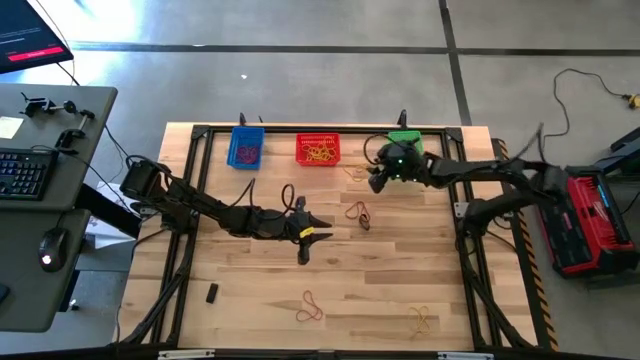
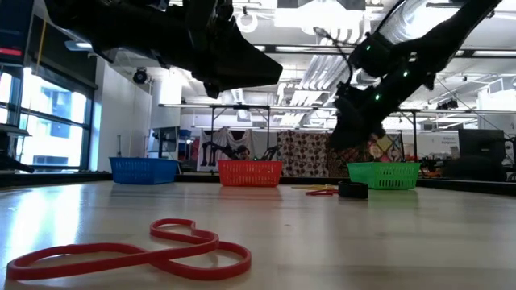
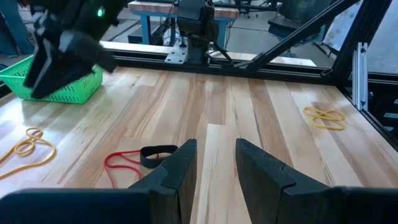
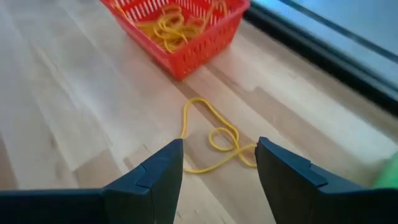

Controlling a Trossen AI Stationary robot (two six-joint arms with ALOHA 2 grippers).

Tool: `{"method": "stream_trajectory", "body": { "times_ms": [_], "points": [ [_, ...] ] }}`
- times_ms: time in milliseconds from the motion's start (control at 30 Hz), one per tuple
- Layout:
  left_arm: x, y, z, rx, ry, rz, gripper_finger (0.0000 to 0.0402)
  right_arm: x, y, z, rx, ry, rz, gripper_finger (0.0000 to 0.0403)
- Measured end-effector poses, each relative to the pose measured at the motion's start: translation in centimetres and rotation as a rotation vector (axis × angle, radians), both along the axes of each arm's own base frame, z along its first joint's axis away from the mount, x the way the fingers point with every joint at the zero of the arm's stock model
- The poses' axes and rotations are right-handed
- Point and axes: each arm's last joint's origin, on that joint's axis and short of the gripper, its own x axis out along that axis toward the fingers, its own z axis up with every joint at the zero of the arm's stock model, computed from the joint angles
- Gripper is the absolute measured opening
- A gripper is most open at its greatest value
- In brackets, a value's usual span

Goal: Sort rubber bands into baskets
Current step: Put the yellow rubberband into the red bin

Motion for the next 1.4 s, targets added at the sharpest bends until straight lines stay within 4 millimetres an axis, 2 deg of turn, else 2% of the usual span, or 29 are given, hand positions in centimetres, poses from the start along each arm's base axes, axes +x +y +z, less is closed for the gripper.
{"method": "stream_trajectory", "body": {
  "times_ms": [133, 300, 433, 733, 867, 1000, 1200, 1300, 1400],
  "points": [
    [0.0, 0.0, -0.1, 0.002, 0.01, 0.0, 0.0103, 0.9, -0.5, -2.1, 0.006, 0.046, -0.027, 0.0191],
    [0.0, 0.0, -0.1, 0.002, 0.01, 0.0, 0.0103, 1.7, -1.0, -3.6, 0.0, 0.056, -0.059, 0.019],
    [0.0, 0.0, -0.1, 0.002, 0.01, 0.0, 0.0103, 2.8, -1.7, -4.2, 0.011, 0.103, -0.084, 0.019],
    [0.0, 0.0, -0.1, 0.002, 0.011, 0.0, 0.0103, 6.1, -3.3, -5.3, 0.029, 0.321, -0.178, 0.019],
    [0.0, 0.0, -0.1, 0.003, 0.014, 0.0, 0.0103, 7.1, -3.7, -5.6, 0.039, 0.358, -0.162, 0.0185],
    [0.0, 0.0, -0.2, 0.003, 0.017, -0.001, 0.0103, 7.3, -3.8, -5.6, 0.042, 0.369, -0.139, 0.0142],
    [-0.1, 0.0, -0.2, 0.003, 0.022, -0.005, 0.0103, 7.6, -4.0, -5.3, 0.071, 0.367, -0.056, 0.0019],
    [-0.1, -0.1, -0.2, 0.004, 0.026, -0.008, 0.0103, 7.6, -3.9, -4.6, 0.082, 0.389, -0.038, 0.0014],
    [-0.1, -0.2, -0.3, 0.009, 0.032, -0.013, 0.0103, 7.4, -3.5, -3.1, 0.094, 0.383, -0.006, 0.0016]
  ]
}}
